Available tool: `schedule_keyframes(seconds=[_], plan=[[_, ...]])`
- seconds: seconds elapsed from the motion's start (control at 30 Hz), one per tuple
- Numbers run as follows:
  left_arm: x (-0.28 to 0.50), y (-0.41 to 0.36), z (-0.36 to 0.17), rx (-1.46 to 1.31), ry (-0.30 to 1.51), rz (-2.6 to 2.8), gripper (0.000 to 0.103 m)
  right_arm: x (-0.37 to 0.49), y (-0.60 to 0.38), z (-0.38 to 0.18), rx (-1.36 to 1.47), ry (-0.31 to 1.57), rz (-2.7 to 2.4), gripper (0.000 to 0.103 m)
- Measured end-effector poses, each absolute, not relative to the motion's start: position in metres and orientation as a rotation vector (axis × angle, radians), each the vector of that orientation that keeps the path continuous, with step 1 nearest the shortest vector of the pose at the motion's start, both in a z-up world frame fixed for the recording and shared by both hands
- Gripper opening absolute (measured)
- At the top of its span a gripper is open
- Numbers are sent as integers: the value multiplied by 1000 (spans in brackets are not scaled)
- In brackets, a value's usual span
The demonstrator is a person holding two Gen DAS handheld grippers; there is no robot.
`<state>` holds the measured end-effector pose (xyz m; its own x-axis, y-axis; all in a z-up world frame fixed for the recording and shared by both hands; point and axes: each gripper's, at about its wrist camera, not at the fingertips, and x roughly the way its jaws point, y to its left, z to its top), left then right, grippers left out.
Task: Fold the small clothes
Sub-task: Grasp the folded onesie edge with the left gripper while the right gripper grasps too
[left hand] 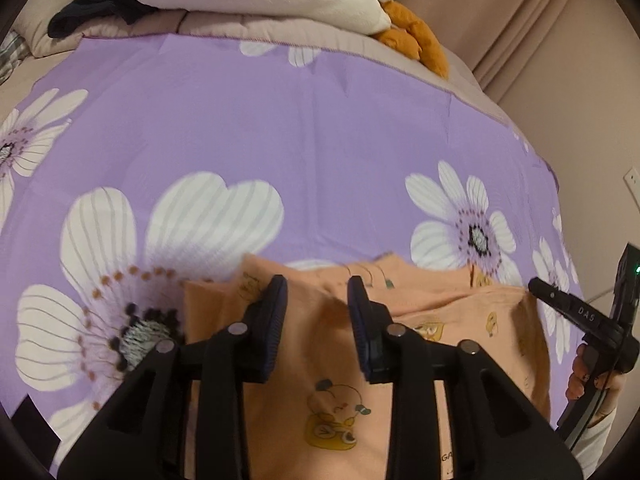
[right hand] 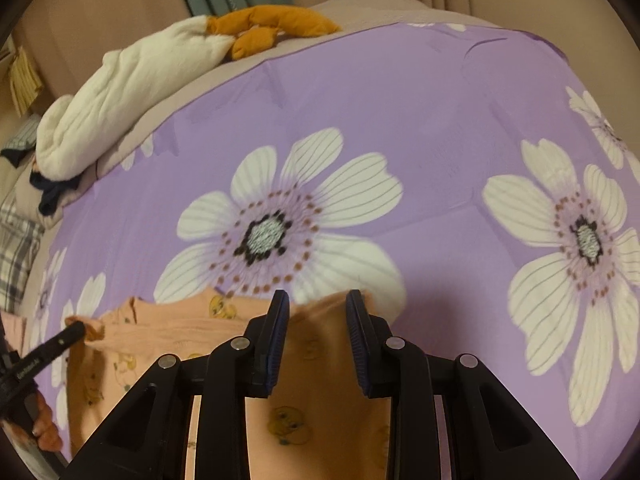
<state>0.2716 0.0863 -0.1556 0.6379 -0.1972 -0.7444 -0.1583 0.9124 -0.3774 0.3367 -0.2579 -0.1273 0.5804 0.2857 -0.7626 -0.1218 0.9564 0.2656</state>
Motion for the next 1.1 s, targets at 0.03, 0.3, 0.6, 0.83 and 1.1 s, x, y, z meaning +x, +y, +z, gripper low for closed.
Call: schedule_keyframes(seconds=[0.03, 0.3, 0.6, 0.83, 1.1], plan=[[268, 93, -151, -445, 872, -21, 44, 336, -263, -126, 197, 921, 236, 29], [255, 125, -152, -453, 878, 26, 54, 336, -292, -131, 226, 955, 208, 30], [263, 121, -176, -463, 936, 18, 48, 346, -268, -145, 178, 995, 252, 43], [258, 115, -169, -455, 864, -14, 8, 341, -267, -139, 163, 944, 252, 6], [248, 105, -134, -405, 755, -19, 7, 324, -270, -95, 180, 801, 273, 6]])
